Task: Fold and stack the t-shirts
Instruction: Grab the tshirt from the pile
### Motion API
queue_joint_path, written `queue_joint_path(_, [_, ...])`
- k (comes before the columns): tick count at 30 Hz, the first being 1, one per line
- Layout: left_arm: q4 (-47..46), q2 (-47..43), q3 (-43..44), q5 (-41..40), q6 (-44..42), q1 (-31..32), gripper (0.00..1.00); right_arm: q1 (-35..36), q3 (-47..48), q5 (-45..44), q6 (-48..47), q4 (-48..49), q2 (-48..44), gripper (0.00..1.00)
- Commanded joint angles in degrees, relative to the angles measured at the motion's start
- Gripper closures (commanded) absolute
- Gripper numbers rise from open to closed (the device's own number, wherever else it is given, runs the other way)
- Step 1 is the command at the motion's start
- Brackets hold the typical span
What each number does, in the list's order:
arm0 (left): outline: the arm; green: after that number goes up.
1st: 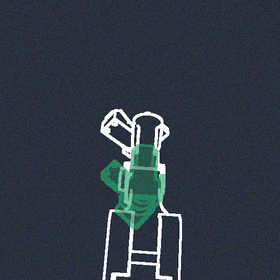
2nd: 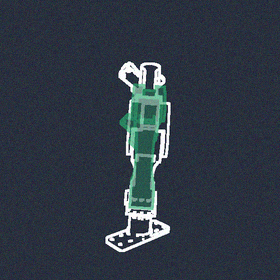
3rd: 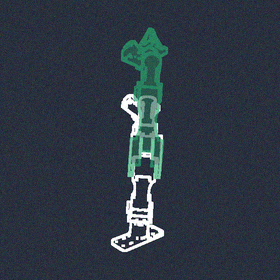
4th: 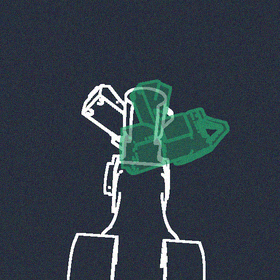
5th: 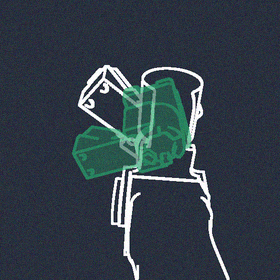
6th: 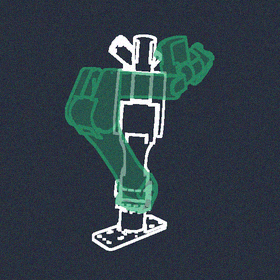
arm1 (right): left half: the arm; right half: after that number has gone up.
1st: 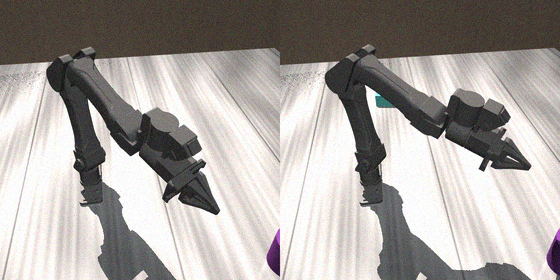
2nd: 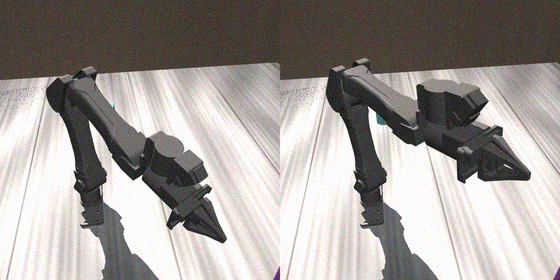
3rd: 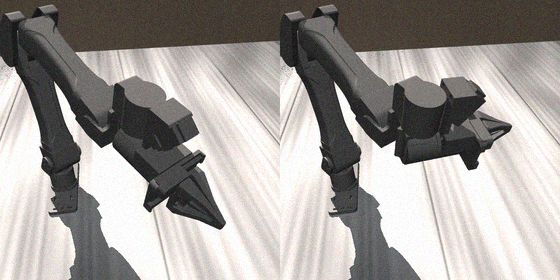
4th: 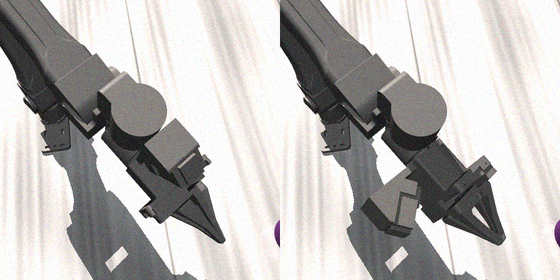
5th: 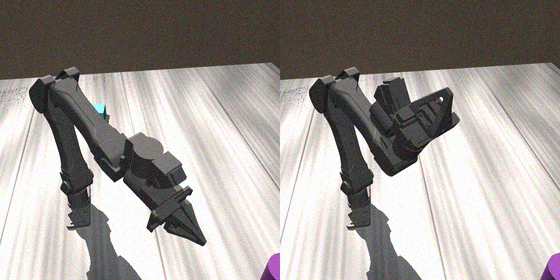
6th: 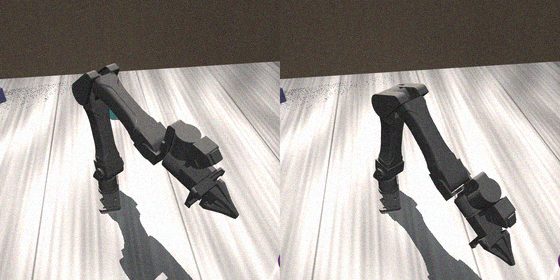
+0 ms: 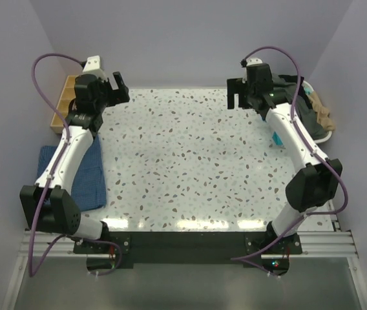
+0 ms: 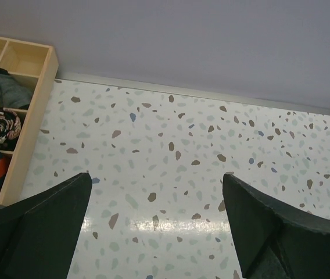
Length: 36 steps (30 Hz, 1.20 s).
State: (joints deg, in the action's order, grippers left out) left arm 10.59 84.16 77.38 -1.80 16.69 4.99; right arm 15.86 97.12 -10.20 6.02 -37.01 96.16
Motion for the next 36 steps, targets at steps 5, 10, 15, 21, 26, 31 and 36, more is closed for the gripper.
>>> queue_joint_path(5, [-2.3, -0.4, 0.6, 4.5, -0.1, -2.6, 0.00, -5.3, 19.9, -19.3, 0.7, -9.0, 15.0, 0.01])
queue_joint_path(10, [-1.9, 2.6, 2.2, 9.9, 1.7, -2.6, 0.00, -10.5, 20.4, -23.2, 5.5, -6.6, 17.7, 0.03])
queue_joint_path(15, [-7.4, 2.9, -1.2, 14.0, 3.4, -2.6, 0.00, -13.3, 18.3, -30.1, 7.9, -4.8, 18.9, 0.09])
queue_joint_path(21, [-8.7, 5.9, -0.3, 19.5, 4.1, -2.6, 0.02, -15.7, 13.7, -31.1, 9.2, -1.1, 19.3, 0.21])
queue_joint_path(26, [-9.4, 7.2, -0.7, 21.0, 3.7, -2.6, 0.04, -18.8, 11.0, -30.4, 11.9, 0.6, 20.6, 0.29])
queue_joint_path(31, [-9.7, 8.1, -1.1, 22.5, 4.1, -2.6, 0.05, -20.4, 7.7, -32.3, 13.6, 4.7, 20.5, 0.35])
queue_joint_path(36, [-11.5, 9.0, -1.3, 22.7, 4.0, -2.6, 0.06, -21.3, 8.5, -31.7, 13.3, 5.2, 22.8, 0.65])
